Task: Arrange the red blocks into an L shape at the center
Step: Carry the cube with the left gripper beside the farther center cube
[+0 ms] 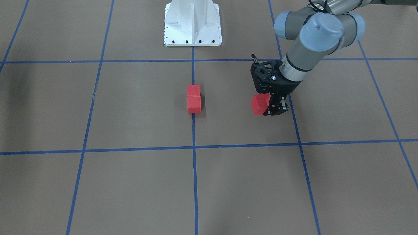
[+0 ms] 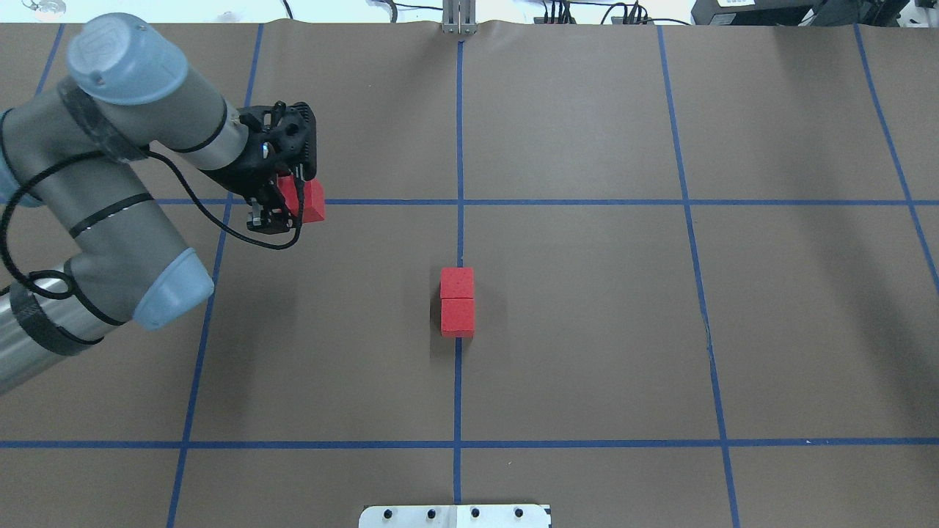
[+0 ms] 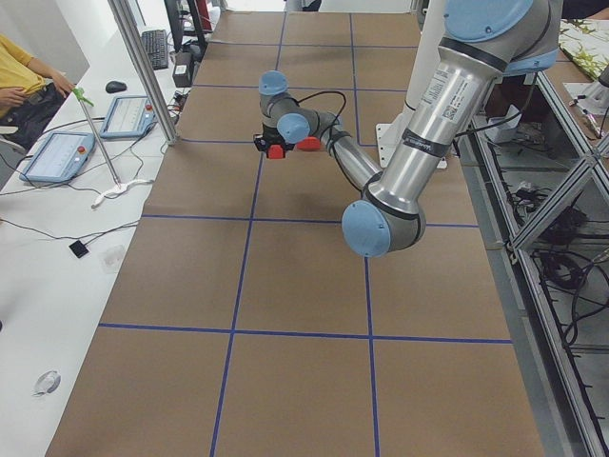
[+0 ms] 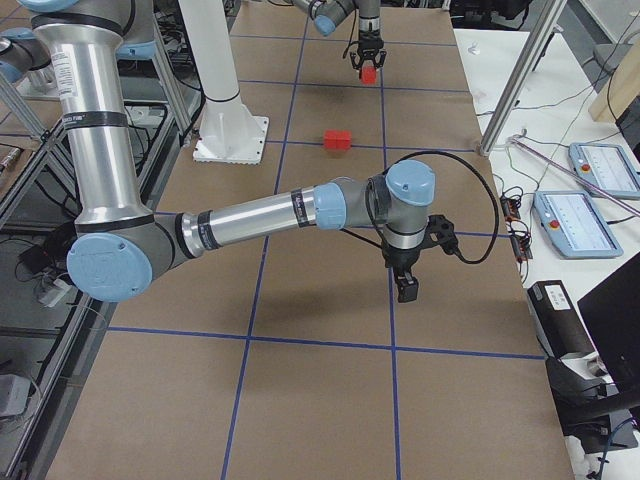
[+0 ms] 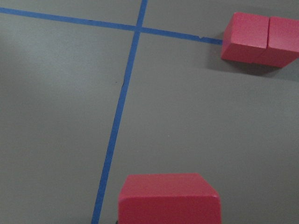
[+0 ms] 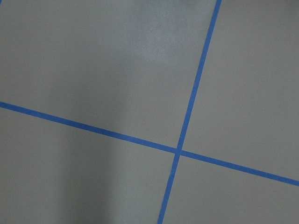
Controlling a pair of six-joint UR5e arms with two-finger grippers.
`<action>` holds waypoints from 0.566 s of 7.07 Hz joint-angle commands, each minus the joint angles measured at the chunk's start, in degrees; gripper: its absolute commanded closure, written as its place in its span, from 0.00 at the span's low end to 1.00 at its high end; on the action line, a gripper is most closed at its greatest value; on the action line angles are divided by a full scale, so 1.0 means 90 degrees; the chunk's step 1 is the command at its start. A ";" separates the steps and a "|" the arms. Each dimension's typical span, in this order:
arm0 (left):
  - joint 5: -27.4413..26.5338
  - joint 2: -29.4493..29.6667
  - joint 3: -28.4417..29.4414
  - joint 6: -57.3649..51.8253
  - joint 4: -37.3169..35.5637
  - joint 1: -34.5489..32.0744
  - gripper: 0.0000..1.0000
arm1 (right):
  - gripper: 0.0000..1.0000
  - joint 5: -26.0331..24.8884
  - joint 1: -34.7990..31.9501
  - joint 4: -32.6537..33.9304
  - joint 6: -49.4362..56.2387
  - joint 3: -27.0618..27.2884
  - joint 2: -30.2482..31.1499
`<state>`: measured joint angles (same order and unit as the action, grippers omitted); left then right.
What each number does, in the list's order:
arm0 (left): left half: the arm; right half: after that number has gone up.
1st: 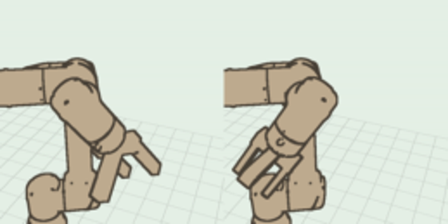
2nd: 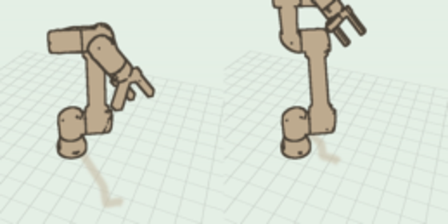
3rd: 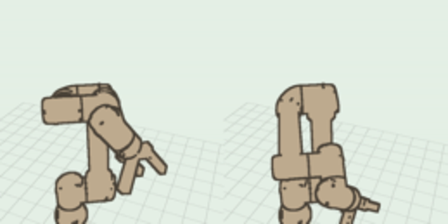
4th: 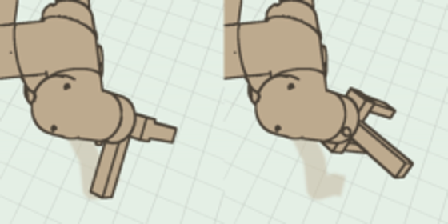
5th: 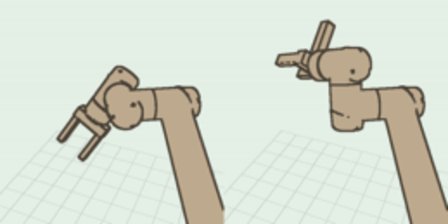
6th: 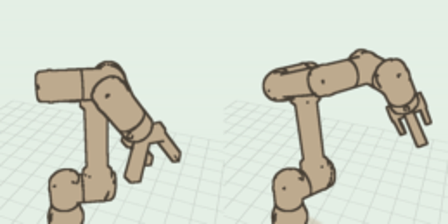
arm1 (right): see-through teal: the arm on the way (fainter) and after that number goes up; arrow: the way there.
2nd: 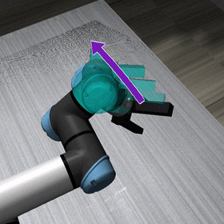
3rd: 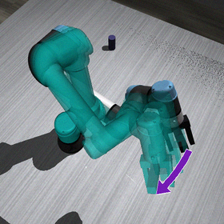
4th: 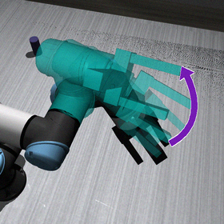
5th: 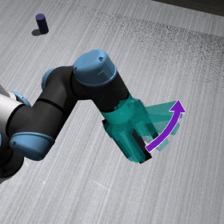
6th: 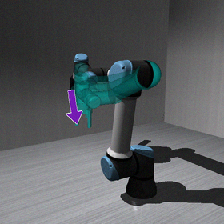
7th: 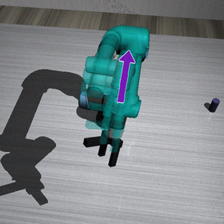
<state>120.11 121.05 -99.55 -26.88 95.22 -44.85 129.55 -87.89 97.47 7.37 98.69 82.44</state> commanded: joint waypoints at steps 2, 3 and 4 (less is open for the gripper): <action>-0.0337 0.1156 0.1165 -0.0441 -0.0482 0.0713 1.00 | 0.00 0.0010 0.0000 0.0000 -0.0009 -0.0009 0.0001; -0.0579 0.1255 0.1343 -0.0421 -0.0473 0.0986 1.00 | 0.00 0.0010 0.0000 0.0000 0.0001 -0.0009 0.0010; -0.0601 0.1276 0.1364 -0.0373 -0.0472 0.1115 1.00 | 0.01 0.0010 0.0000 0.0000 0.0001 -0.0009 0.0010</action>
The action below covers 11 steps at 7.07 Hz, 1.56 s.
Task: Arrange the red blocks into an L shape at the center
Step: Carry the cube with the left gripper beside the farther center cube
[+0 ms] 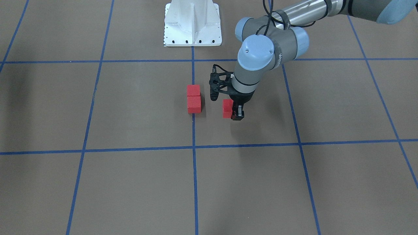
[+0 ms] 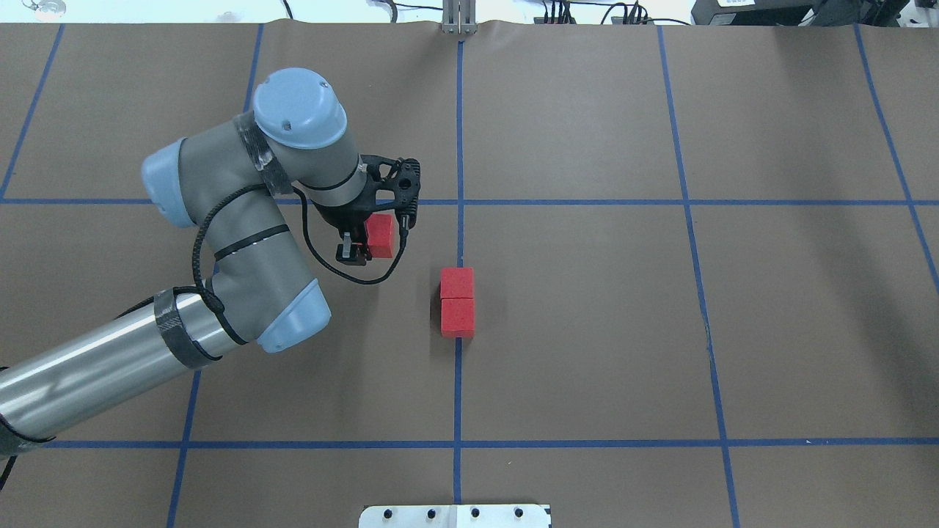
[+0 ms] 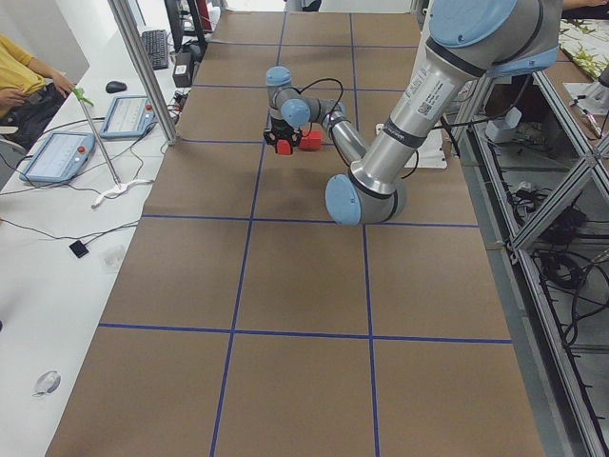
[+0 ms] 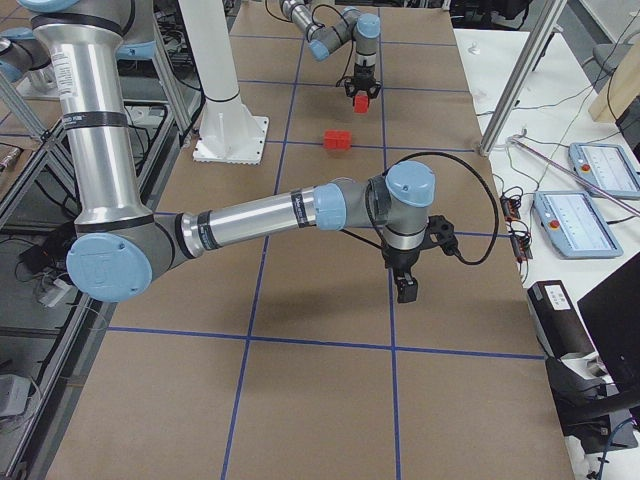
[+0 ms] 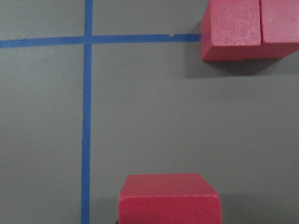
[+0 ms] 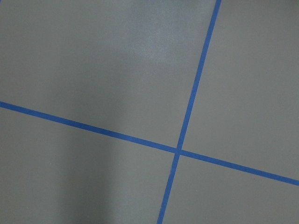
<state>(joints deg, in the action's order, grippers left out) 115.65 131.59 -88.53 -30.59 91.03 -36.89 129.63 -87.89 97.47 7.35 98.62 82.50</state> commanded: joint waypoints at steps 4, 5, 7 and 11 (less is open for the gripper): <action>-0.0106 0.0184 0.0236 0.0684 0.0042 0.0603 0.71 | 0.01 0.0001 0.0000 0.0000 -0.0007 -0.0010 -0.0006; -0.0106 0.0194 0.0237 0.0781 0.0052 0.0671 0.69 | 0.00 0.0001 0.0000 0.0000 -0.0007 0.0000 0.0003; -0.0106 0.0301 0.0285 0.0889 0.0062 0.0740 0.70 | 0.00 0.0001 0.0000 0.0000 -0.0007 0.0000 0.0003; -0.0106 0.0399 0.0422 0.0870 0.0072 0.0740 0.67 | 0.00 0.0001 0.0000 0.0000 -0.0007 -0.0010 -0.0006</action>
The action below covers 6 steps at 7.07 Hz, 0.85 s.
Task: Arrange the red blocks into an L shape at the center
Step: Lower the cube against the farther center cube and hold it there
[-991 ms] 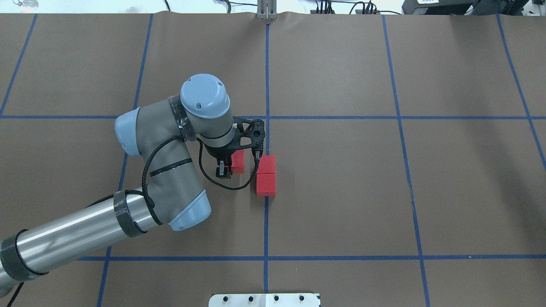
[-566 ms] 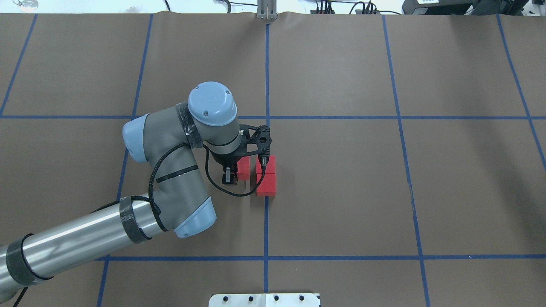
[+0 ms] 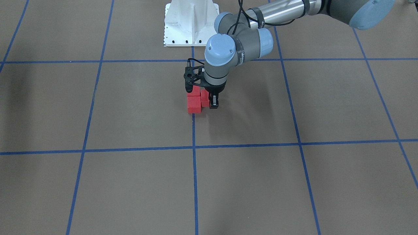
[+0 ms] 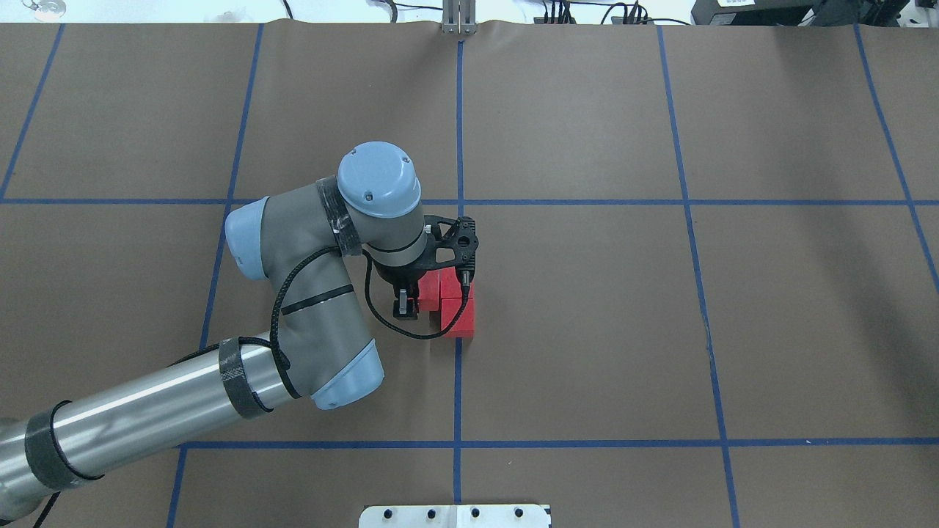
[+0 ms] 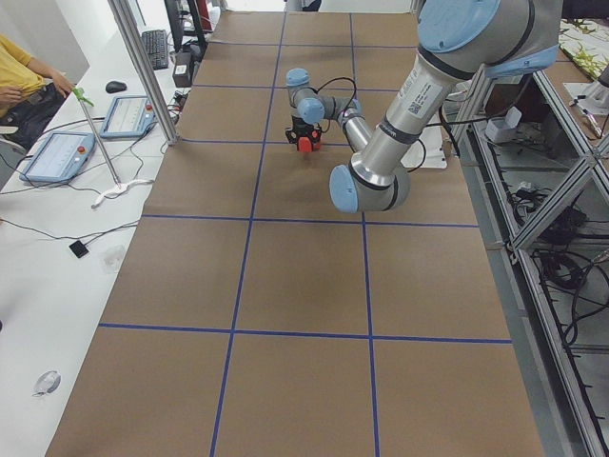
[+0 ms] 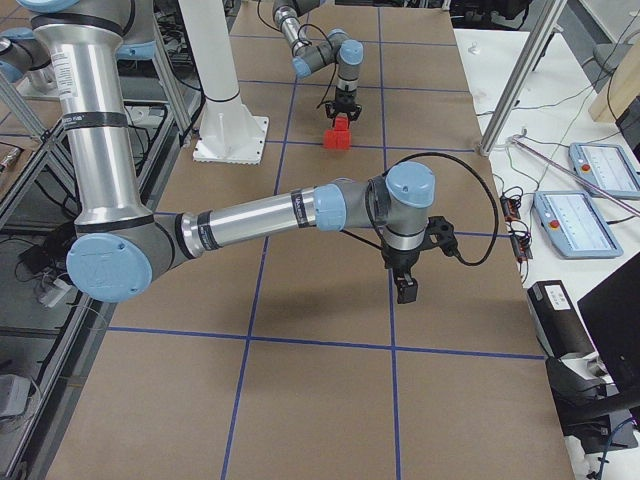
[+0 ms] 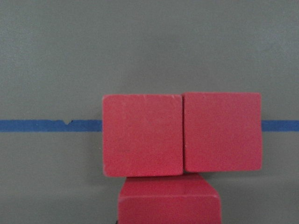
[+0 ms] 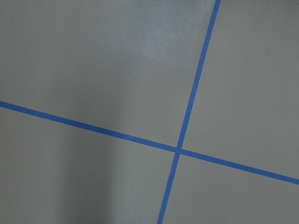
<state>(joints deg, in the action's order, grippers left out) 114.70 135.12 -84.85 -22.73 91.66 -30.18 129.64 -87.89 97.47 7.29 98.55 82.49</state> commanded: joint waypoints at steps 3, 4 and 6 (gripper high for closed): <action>0.0000 0.0006 0.0188 0.0006 0.0205 0.0003 0.67 | 0.00 0.0000 0.0000 0.0000 0.0000 0.0007 0.0004; 0.0000 0.0016 0.0199 0.0006 0.0226 0.0003 0.67 | 0.00 0.0000 0.0000 0.0000 0.0000 0.0007 -0.0005; 0.0000 0.0016 0.0247 0.0006 0.0236 0.0003 0.67 | 0.00 0.0000 0.0000 0.0000 0.0000 0.0007 0.0004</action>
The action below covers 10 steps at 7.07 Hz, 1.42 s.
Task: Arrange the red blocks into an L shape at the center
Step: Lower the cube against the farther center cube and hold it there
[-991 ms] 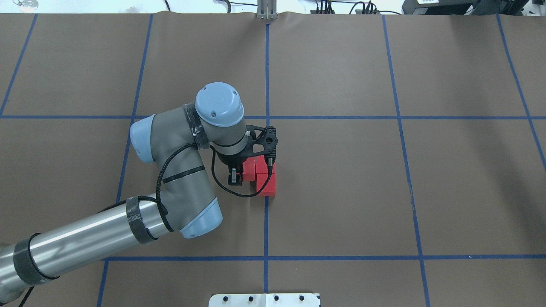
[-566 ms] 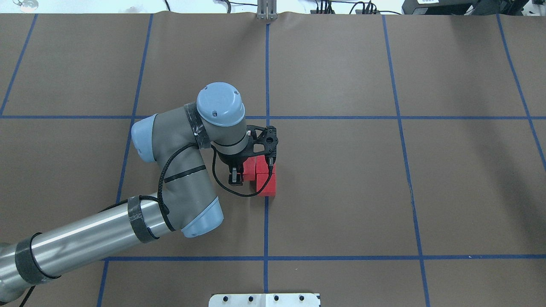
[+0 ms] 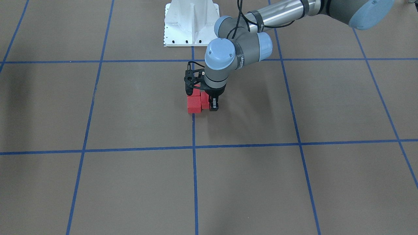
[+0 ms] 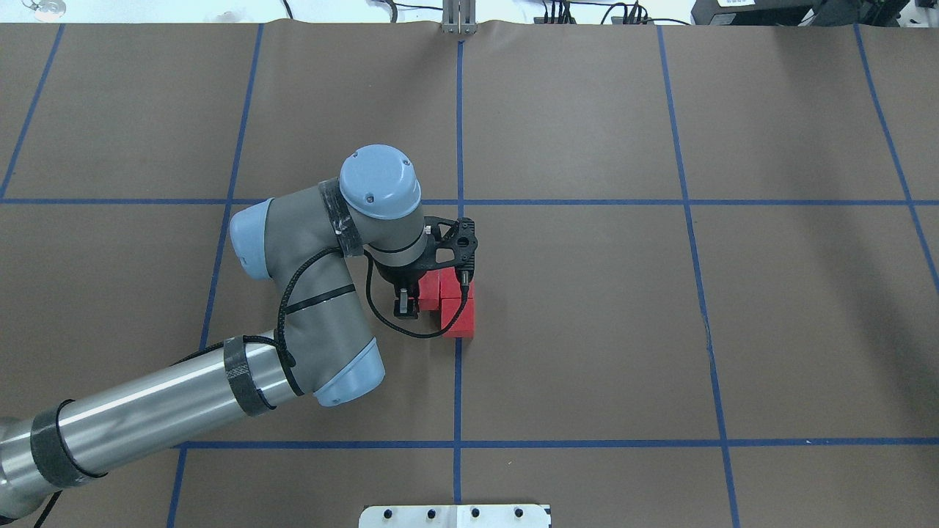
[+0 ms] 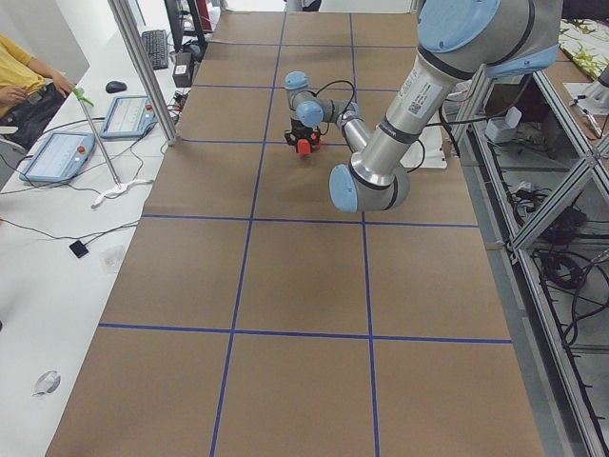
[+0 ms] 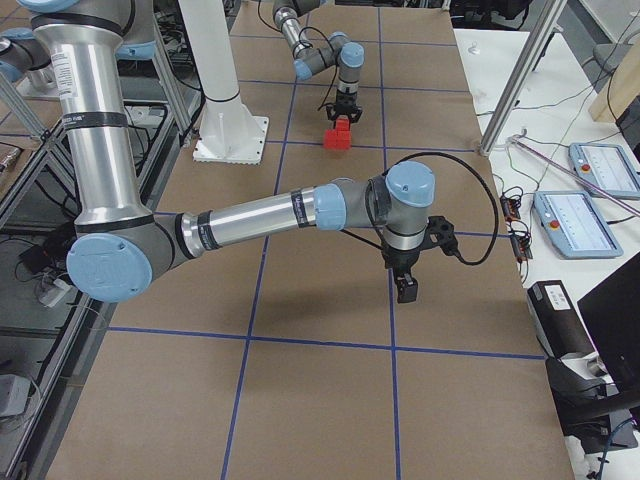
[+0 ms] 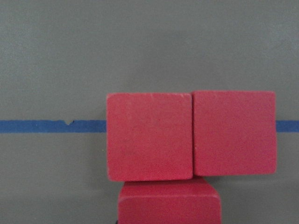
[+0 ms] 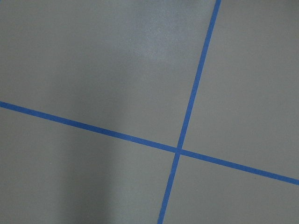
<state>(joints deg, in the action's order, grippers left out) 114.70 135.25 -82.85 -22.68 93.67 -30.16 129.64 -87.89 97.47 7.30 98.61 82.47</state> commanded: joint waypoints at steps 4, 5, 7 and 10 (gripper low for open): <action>0.0000 0.0012 0.0026 0.0020 0.0013 0.0011 0.63 | 0.00 0.0000 0.0000 0.0000 0.0000 0.0000 0.0007; 0.0000 0.0012 0.0026 0.0020 0.0013 0.0011 0.63 | 0.00 0.0000 0.0000 0.0000 0.0000 0.0000 -0.0003; 0.0000 0.0012 0.0065 0.0020 0.0013 0.0011 0.61 | 0.01 0.0000 0.0000 -0.0010 0.0000 0.0000 0.0007; 0.0000 0.0070 0.0114 0.0020 0.0022 0.0011 0.60 | 0.00 0.0000 0.0000 0.0000 0.0000 0.0000 0.0007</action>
<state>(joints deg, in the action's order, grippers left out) 114.70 135.63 -82.16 -22.50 93.80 -30.06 129.64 -87.89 97.46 7.30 98.61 82.47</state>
